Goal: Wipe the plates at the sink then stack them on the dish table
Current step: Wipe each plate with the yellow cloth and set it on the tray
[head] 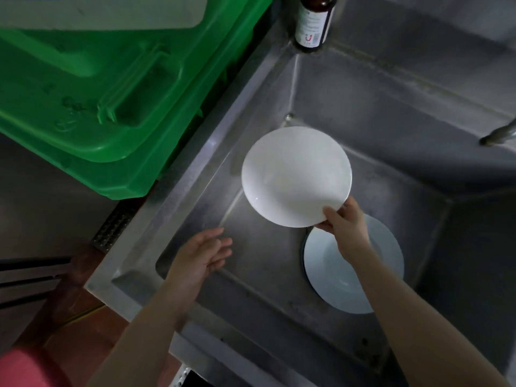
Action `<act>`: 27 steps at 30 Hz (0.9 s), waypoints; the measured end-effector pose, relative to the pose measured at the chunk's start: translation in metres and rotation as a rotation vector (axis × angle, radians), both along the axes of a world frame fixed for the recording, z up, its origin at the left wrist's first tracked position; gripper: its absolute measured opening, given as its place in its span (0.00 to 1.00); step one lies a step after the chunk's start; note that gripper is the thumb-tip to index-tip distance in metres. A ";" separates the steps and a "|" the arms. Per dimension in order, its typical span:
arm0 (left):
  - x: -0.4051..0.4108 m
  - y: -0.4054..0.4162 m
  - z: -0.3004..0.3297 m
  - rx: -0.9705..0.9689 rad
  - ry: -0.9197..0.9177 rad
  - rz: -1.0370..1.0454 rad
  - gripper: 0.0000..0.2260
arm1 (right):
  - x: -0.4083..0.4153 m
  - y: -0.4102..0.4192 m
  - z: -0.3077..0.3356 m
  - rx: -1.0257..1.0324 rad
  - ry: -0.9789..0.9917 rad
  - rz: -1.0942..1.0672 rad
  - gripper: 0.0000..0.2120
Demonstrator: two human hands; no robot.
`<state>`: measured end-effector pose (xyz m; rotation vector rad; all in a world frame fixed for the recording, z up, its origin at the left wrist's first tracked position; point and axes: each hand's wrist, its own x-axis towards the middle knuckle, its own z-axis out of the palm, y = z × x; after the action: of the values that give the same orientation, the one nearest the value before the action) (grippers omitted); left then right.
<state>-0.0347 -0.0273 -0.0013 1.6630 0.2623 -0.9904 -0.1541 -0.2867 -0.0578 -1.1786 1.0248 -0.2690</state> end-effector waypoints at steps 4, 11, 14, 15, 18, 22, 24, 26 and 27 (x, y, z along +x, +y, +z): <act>0.010 -0.010 0.017 0.018 -0.218 -0.071 0.13 | -0.015 0.011 0.051 -0.299 -0.001 0.118 0.18; 0.016 -0.006 0.072 0.027 -0.686 -0.205 0.09 | -0.038 0.057 0.135 -0.753 -0.099 0.171 0.21; 0.008 0.010 0.094 -0.070 -0.772 -0.218 0.14 | -0.048 0.081 0.163 -0.846 -0.152 0.076 0.21; 0.005 0.015 0.101 -0.128 -0.806 -0.224 0.17 | -0.052 0.089 0.170 -0.868 -0.153 0.051 0.19; -0.002 0.035 0.118 -0.280 -0.812 -0.251 0.19 | -0.069 0.121 0.191 -0.974 -0.139 0.007 0.16; 0.000 0.065 0.132 -0.399 -0.776 -0.365 0.18 | -0.090 0.169 0.213 -1.015 -0.131 -0.093 0.21; -0.001 0.075 0.142 -0.434 -0.847 -0.416 0.21 | -0.101 0.189 0.220 -1.032 -0.116 -0.139 0.22; -0.007 0.079 0.151 -0.460 -0.901 -0.468 0.24 | -0.114 0.205 0.225 -1.042 -0.096 -0.198 0.23; -0.011 0.079 0.154 -0.491 -0.896 -0.487 0.24 | -0.122 0.212 0.227 -1.042 -0.092 -0.235 0.23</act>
<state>-0.0452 0.0519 0.1525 1.5599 -0.9422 -0.4897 -0.2761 -0.0750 0.1696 -1.9374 0.9446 -1.1271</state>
